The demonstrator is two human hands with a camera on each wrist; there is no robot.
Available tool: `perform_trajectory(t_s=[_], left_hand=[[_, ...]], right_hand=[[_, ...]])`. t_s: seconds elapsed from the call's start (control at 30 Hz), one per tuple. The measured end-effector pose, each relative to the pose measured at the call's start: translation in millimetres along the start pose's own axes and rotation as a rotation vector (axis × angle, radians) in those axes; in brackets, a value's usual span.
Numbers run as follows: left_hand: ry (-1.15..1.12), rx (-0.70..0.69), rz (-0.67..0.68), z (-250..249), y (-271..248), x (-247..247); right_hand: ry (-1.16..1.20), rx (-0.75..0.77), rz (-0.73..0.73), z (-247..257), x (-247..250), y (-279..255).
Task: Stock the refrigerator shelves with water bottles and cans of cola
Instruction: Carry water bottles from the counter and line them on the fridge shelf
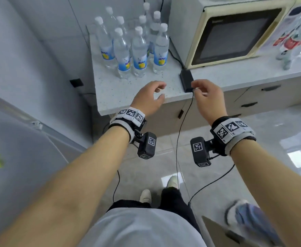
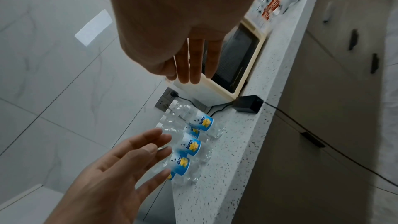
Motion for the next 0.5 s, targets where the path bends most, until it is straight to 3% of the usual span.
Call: perform_trajectory(t_s=[0.23, 0.5], left_hand=[[0.079, 0.114, -0.072, 41, 66, 18], [0.169, 0.357, -0.063, 73, 128, 17]], right_hand=[[0.04, 0.076, 0.153, -3, -55, 111], [0.092, 0.142, 0.248, -28, -91, 257]])
Point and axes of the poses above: each hand's wrist, its own y-axis towards the middle knuckle, its own x-axis out of the back of the hand, z = x × y, the point moved 4 cm from there along y, towards the middle knuckle, and after that the axes turned 4 degrees about -z, right-handed, at the moved point
